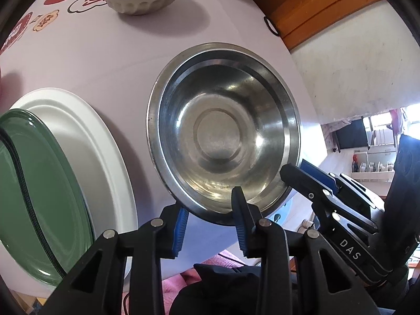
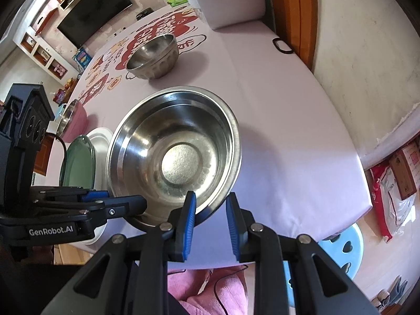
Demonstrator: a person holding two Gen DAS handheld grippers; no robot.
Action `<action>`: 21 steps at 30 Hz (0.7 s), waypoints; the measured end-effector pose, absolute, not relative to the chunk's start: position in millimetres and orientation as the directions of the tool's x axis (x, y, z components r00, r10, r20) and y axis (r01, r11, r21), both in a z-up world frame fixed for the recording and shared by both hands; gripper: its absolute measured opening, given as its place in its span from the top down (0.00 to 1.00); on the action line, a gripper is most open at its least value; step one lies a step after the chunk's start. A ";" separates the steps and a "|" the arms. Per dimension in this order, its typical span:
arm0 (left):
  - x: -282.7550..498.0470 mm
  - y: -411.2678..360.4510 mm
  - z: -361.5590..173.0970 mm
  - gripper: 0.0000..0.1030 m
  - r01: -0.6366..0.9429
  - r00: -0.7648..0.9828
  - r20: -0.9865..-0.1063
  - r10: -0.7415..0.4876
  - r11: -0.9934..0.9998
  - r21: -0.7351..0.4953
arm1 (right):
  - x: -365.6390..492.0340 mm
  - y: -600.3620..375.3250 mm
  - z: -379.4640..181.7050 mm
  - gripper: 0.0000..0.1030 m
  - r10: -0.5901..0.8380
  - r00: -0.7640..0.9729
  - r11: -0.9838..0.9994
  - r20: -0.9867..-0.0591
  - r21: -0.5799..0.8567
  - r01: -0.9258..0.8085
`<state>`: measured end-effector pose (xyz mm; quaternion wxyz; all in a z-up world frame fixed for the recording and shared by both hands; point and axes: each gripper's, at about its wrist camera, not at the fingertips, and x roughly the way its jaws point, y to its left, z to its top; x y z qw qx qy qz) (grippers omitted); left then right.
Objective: Organize plates and bowls
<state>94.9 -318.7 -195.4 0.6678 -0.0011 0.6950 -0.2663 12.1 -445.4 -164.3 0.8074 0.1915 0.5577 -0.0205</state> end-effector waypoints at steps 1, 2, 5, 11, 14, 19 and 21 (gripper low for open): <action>95.4 -323.7 -198.1 0.71 0.356 -0.113 -0.929 -0.352 0.859 -0.369 | 11.8 -445.2 -164.0 0.77 0.186 0.373 0.927 -0.909 0.288 0.240; 95.3 -324.7 -199.1 0.70 0.360 -0.120 -0.931 -0.346 0.859 -0.365 | 11.1 -445.1 -163.7 0.76 0.193 0.367 0.928 -0.910 0.291 0.232; 95.7 -328.0 -200.0 0.68 0.371 -0.132 -0.935 -0.329 0.858 -0.354 | 9.6 -445.7 -162.1 0.75 0.205 0.359 0.931 -0.910 0.295 0.215; 94.3 -334.2 -195.6 0.67 0.399 -0.123 -0.948 -0.293 0.860 -0.317 | 6.6 -445.7 -157.8 0.73 0.212 0.346 0.938 -0.914 0.289 0.190; 95.5 -330.5 -188.4 0.66 0.408 -0.099 -0.956 -0.276 0.865 -0.292 | 7.6 -448.0 -153.1 0.70 0.196 0.354 0.944 -0.915 0.274 0.186; 99.7 -324.4 -175.3 0.62 0.409 -0.058 -0.960 -0.275 0.870 -0.274 | 13.0 -455.8 -146.1 0.62 0.179 0.374 0.946 -0.910 0.264 0.190; 101.5 -321.9 -168.6 0.59 0.410 -0.037 -0.959 -0.280 0.871 -0.270 | 17.0 -458.8 -142.2 0.62 0.167 0.386 0.946 -0.907 0.258 0.197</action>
